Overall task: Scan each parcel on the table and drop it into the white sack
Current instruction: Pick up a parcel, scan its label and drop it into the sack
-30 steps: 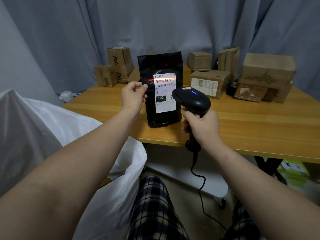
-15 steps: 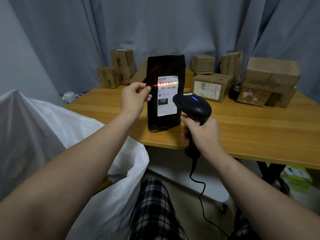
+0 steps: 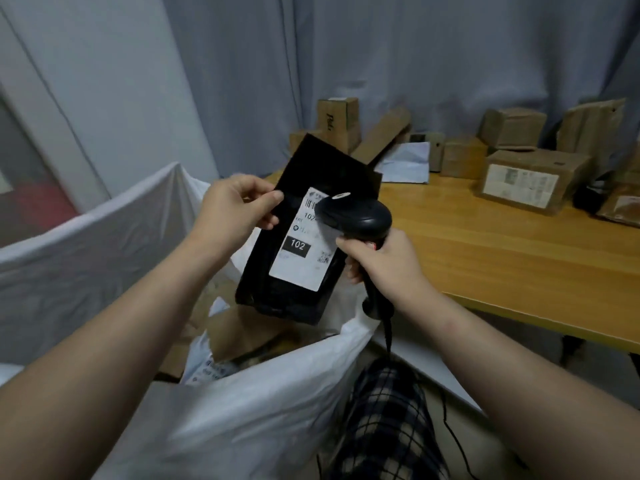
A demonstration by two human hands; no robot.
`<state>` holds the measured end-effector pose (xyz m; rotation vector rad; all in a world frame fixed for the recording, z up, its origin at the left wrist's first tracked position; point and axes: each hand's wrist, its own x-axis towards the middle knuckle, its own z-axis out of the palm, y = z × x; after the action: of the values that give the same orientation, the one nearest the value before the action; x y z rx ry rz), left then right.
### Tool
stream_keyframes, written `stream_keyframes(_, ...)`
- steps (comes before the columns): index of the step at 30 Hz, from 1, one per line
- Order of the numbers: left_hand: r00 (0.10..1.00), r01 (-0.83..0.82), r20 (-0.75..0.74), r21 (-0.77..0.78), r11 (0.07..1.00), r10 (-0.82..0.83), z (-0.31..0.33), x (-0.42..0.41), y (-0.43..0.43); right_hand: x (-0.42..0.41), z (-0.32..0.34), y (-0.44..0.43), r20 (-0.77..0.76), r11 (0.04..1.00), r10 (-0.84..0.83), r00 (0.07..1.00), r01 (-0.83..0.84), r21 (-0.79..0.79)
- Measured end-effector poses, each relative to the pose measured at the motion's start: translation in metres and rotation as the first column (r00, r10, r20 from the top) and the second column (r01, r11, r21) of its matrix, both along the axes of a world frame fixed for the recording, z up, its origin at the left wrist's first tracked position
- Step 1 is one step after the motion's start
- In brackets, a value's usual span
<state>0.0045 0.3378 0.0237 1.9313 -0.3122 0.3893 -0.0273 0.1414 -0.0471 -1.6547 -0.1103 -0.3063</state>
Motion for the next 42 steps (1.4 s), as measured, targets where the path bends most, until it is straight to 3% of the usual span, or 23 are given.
stream_keyframes(5,0.985,-0.053,-0.157,0.146,0.988,0.076,-0.038,0.002,0.038,0.003,-0.023,0.03,-0.079,0.991,0.024,0.997,-0.034,-0.129)
stream_keyframes(10,0.945,0.06,-0.325,0.309,0.949,0.046,-0.103,0.02,0.021,0.005,-0.046,0.017,-0.185,0.951,-0.055,0.981,-0.005,-0.31)
stream_keyframes(13,0.912,0.232,-0.41,0.522,0.821,0.003,-0.123,0.027,0.001,0.002,-0.054,-0.002,-0.198,0.933,-0.133,0.971,0.056,-0.357)
stream_keyframes(17,0.743,0.517,-0.666,0.637,0.572,0.07,-0.145,0.018,-0.009,-0.002,-0.053,-0.023,-0.21,0.953,-0.161,0.964,0.097,-0.286)
stream_keyframes(19,0.781,0.507,-0.617,0.719,0.475,0.099,-0.149,0.016,-0.005,-0.004,-0.054,-0.029,-0.213,0.96,-0.153,0.965,0.094,-0.265)
stream_keyframes(22,0.915,0.322,-0.402,0.756,0.57,0.016,-0.134,0.017,-0.008,-0.004,-0.058,-0.035,-0.198,0.958,-0.158,0.967,0.101,-0.27)
stream_keyframes(25,0.966,0.212,-0.256,0.708,0.673,-0.035,-0.109,0.019,-0.027,-0.002,-0.051,-0.044,-0.16,0.961,-0.188,0.969,0.148,-0.233)
stream_keyframes(29,0.985,0.167,-0.097,0.753,0.636,-0.143,-0.081,0.028,-0.068,0.001,-0.027,-0.079,-0.119,0.959,-0.282,0.952,0.28,-0.036)
stream_keyframes(33,0.97,0.183,-0.042,0.774,0.606,-0.239,-0.062,0.043,-0.128,0.004,-0.004,-0.151,-0.236,0.888,-0.379,0.895,0.423,0.179)
stream_keyframes(38,0.933,0.294,-0.07,0.715,0.634,-0.353,-0.059,0.064,-0.223,0.001,-0.012,-0.243,-0.37,0.755,-0.503,0.781,0.605,0.252)
stream_keyframes(42,0.903,0.368,-0.091,0.67,0.645,-0.42,-0.066,0.09,-0.298,0.001,-0.031,-0.29,-0.405,0.692,-0.437,0.803,0.588,0.42)
